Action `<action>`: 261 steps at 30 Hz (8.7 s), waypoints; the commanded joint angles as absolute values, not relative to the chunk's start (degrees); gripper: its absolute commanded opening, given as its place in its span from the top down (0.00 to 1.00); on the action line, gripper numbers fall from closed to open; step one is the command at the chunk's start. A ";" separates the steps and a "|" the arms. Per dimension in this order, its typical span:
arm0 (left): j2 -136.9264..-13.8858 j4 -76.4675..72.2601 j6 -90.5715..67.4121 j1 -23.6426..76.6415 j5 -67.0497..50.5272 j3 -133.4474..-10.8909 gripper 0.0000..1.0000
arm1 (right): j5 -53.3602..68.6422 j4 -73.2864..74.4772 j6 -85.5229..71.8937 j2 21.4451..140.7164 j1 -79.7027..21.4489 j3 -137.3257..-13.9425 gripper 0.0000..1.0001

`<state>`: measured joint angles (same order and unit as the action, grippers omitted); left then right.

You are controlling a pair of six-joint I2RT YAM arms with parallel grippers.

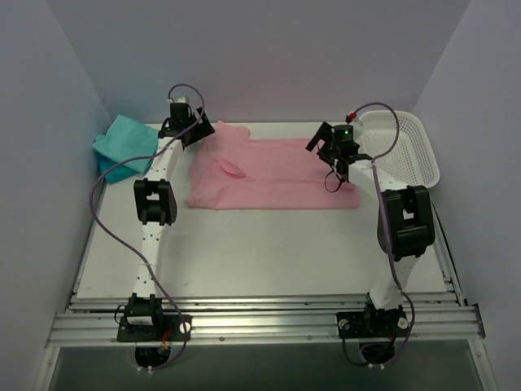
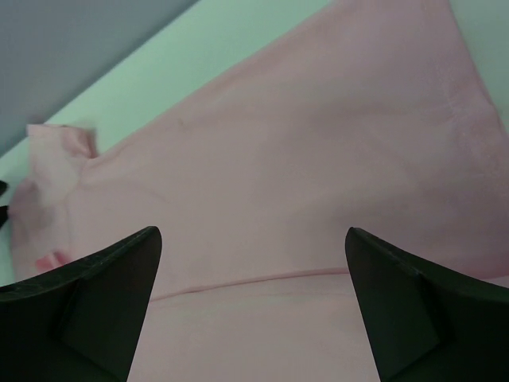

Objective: Fold and stack the t-shirts
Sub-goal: Grap the side of the flattened tshirt furthest away from the robot with both arms, then fold the other side of the tshirt into a rectangle

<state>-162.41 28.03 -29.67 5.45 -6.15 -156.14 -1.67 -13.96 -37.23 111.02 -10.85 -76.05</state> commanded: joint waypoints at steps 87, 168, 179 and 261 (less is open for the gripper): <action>-132.89 24.08 -30.06 6.77 6.77 -110.13 0.98 | -5.71 -10.46 -35.51 153.72 -5.71 -131.04 0.04; -115.14 11.25 -22.15 14.15 23.64 -86.75 0.98 | -7.29 -14.86 -29.70 116.99 -5.89 -82.63 1.00; -108.72 9.76 -24.96 13.19 27.16 -77.79 0.98 | -8.96 -14.24 -31.99 113.56 -2.38 -76.38 1.00; -110.21 1.41 -32.69 8.61 -2.11 -68.47 0.00 | -27.42 -0.26 -33.84 79.98 -21.71 -60.56 0.32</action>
<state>-109.54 5.28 -31.51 9.26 -0.21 -69.04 -24.08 -1.65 -34.30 82.96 -21.30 -61.30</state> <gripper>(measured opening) 0.997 0.678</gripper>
